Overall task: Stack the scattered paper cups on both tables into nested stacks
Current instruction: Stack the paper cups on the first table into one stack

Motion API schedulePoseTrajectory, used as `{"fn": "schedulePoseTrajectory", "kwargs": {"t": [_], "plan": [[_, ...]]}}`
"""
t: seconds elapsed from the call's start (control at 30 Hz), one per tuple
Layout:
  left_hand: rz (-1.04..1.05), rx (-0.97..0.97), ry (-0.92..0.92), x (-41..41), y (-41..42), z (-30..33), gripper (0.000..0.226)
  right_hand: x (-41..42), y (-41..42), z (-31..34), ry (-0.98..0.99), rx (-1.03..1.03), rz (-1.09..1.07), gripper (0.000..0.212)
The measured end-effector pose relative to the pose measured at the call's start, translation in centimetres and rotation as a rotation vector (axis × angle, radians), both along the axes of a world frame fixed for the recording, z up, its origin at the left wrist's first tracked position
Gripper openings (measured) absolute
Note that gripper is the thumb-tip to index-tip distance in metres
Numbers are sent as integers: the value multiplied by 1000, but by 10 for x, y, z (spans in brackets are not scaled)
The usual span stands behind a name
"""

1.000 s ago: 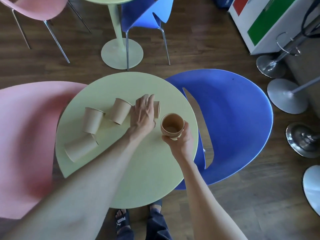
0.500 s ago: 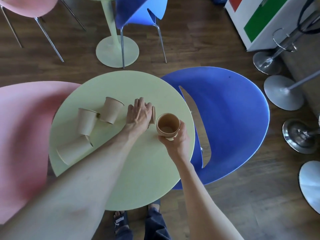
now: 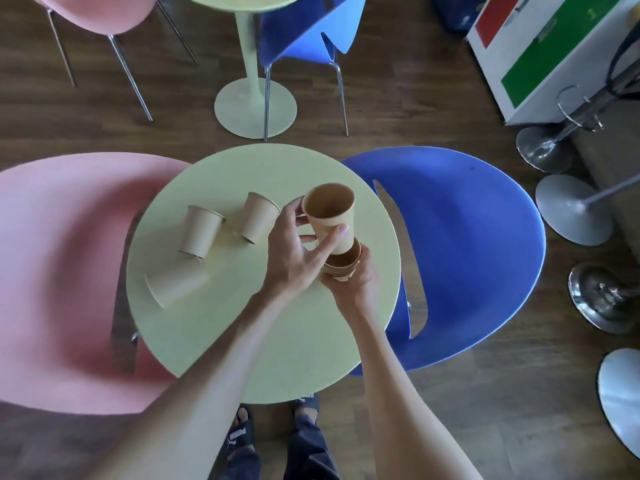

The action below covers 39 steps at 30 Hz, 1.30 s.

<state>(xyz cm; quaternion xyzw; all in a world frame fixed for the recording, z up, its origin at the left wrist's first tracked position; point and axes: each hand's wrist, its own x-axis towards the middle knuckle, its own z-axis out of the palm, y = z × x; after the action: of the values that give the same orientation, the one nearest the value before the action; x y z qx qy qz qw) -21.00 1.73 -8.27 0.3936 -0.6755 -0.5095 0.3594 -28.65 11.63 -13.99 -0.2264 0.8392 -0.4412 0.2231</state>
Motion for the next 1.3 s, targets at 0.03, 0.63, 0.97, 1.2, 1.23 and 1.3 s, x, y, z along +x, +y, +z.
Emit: {"fn": "schedulePoseTrajectory", "kwargs": {"t": [0.03,0.63,0.97,1.2,1.23,1.3], "plan": [[-20,7,-4,4,4,-2,71,3,-3,0,-5,-11,8,71],[-123,107,-255,53,-32,-27,84,27,-38,-5,57,-15,93,73],[-55,-371,-1103,26,-123,-49,82,16,-60,-15,47,-47,97,74],[-141,-384,-1282,8,-139,-65,58,15,-68,-22,55,-67,107,75],[-136,-395,-1274,7,-137,-66,55,15,-69,-23,61,-62,107,75],[-118,-401,-1212,5,-134,-65,55,14,-69,-23,65,-45,104,76]]}}
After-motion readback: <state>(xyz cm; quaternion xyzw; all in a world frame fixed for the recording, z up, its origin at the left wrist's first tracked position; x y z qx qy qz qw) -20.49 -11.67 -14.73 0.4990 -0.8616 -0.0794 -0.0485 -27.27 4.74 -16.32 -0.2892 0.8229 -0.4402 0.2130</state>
